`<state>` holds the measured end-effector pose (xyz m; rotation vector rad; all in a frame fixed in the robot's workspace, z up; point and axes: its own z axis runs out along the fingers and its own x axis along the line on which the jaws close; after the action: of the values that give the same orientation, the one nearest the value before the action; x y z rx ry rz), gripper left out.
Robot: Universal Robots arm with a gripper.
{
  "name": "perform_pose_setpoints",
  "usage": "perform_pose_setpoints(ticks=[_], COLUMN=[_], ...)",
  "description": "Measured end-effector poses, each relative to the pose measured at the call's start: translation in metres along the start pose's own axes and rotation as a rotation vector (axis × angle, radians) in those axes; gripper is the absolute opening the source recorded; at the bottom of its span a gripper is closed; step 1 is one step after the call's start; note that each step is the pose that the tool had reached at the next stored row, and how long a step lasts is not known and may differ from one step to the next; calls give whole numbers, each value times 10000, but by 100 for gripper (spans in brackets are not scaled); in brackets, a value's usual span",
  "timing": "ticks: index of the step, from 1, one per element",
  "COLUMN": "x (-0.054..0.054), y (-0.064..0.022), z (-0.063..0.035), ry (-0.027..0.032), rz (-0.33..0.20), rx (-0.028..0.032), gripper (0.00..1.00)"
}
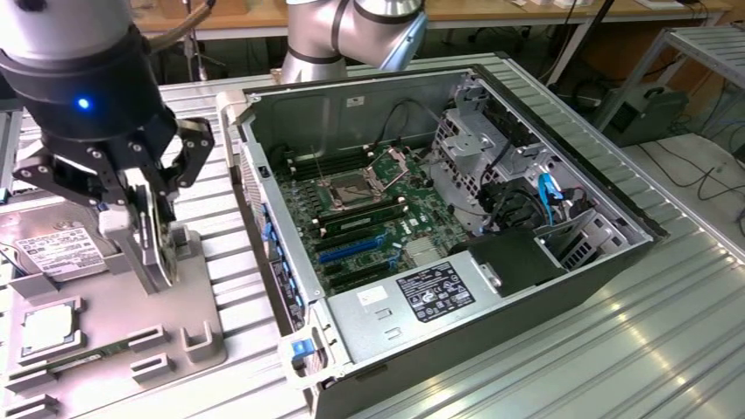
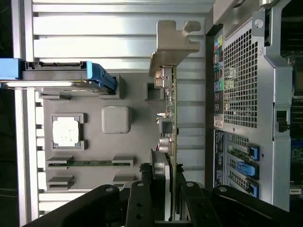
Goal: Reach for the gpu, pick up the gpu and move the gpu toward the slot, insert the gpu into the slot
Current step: 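Pick up the gpu and move the gpu toward the slot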
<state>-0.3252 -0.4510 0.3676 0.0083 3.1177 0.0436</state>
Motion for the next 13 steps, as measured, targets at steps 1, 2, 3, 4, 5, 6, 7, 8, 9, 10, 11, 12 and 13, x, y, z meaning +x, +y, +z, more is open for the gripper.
perform_pose_setpoints(ticks=[1, 2, 3, 4, 5, 6, 7, 8, 9, 10, 11, 12, 13], x=[-1, -2, -3, -4, -4, -4, -4, -4, -5, -6, -7, -8, -9], y=[1, 3, 4, 4, 5, 5, 6, 7, 7, 8, 10, 11, 13], z=[-48, -93, -128, -145, -151, -156, -165, -177, -198, -229, -279, -343, -403], ry=[1, 0, 2, 2, 3, 3, 7, 8, 9, 9, 8, 9, 9], rz=[0, 0, -9, -64, -129, -190, -253, -294, -299, -301, -303, -305, -306], rx=[0, 0, 1, -1, -4, -6, -6, -7, -6, -7, -8, -7, -7], gripper=[28, 28, 28, 28, 28, 28, 28, 28, 28, 28, 28, 28, 28])
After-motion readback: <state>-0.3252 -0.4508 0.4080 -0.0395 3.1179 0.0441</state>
